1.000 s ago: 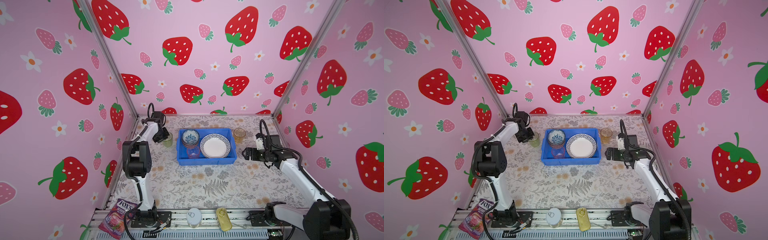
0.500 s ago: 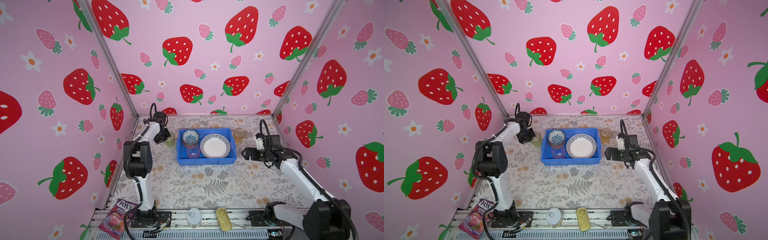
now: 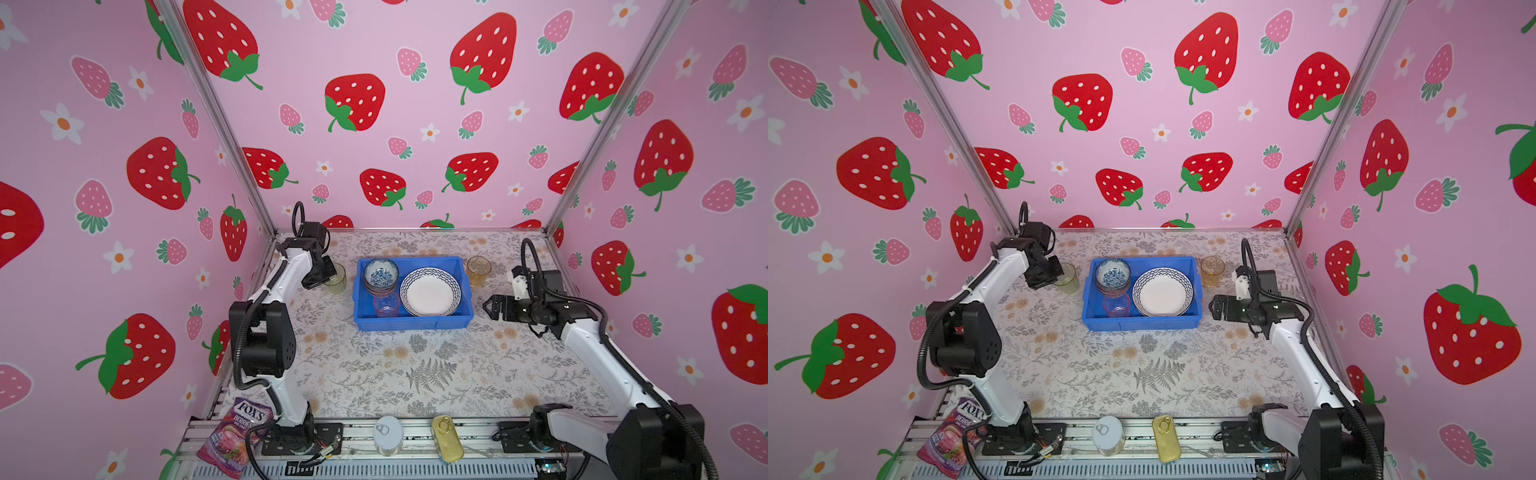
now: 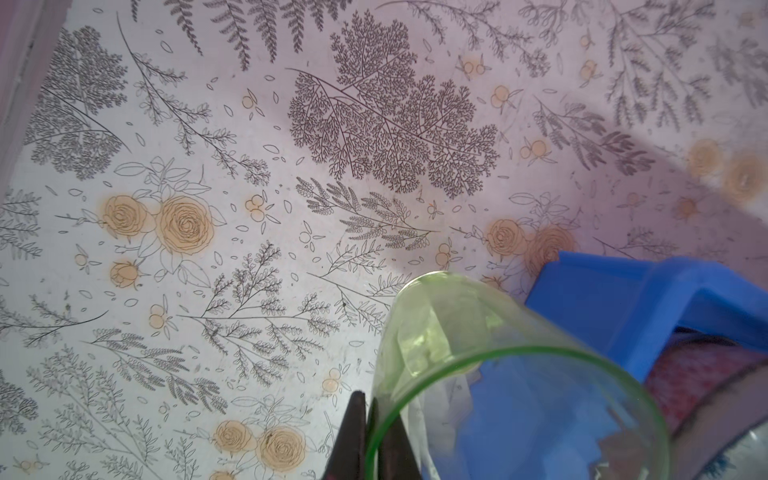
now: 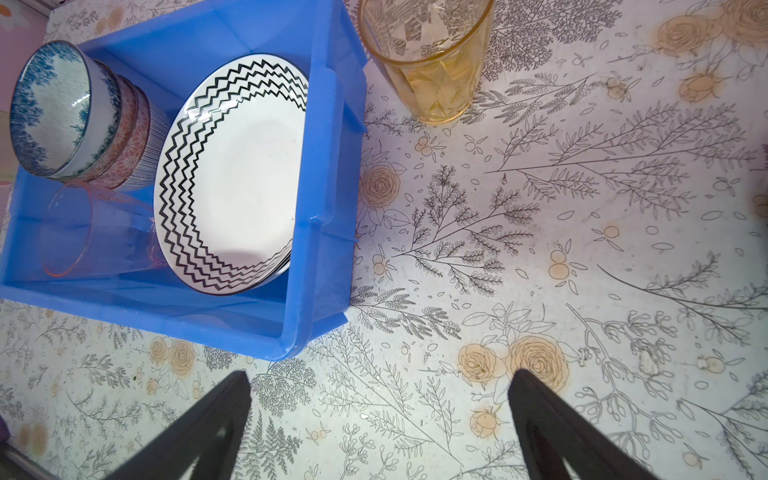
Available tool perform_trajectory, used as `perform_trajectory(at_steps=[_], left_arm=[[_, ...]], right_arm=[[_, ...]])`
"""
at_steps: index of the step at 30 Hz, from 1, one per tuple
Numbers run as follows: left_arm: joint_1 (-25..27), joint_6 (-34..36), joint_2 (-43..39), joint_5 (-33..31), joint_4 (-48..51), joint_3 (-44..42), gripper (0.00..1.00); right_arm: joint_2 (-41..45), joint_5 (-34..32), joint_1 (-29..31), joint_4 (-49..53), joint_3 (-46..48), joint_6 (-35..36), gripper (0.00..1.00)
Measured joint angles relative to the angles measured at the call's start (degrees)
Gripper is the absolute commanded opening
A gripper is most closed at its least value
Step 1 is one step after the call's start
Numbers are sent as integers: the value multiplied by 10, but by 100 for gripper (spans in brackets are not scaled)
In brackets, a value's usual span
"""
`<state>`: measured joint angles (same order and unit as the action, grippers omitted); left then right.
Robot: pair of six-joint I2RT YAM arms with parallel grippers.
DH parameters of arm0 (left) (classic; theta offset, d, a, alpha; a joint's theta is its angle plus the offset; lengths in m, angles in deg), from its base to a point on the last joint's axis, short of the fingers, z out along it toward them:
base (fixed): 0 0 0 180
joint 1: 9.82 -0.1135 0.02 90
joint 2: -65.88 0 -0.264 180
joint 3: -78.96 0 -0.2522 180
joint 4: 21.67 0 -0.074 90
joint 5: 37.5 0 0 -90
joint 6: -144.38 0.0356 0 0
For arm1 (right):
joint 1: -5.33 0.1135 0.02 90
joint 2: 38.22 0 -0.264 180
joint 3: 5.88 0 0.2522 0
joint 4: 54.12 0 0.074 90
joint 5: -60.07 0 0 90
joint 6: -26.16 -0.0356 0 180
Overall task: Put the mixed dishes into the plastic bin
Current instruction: 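Grasp the green glass cup rim with left gripper and lift it, then carry the green cup over the bin and lower it into the pink cup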
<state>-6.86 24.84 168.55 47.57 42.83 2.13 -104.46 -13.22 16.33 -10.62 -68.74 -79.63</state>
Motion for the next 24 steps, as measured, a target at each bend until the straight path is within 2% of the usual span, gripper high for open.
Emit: perform_trajectory(at_steps=[6, 10, 17, 24], left_arm=[[25, 19, -62, -2, 40, 0, 0], [60, 39, -94, -4, 88, 16, 0], [134, 56, -114, 4, 149, 72, 0], [211, 52, -106, 20, 163, 92, 0]], right_arm=[[8, 4, 0, 4, 0, 0, 99], [12, 9, 0, 4, 0, 0, 99], [15, 13, 0, 13, -2, 0, 99], [15, 20, 0, 16, -4, 3, 99]])
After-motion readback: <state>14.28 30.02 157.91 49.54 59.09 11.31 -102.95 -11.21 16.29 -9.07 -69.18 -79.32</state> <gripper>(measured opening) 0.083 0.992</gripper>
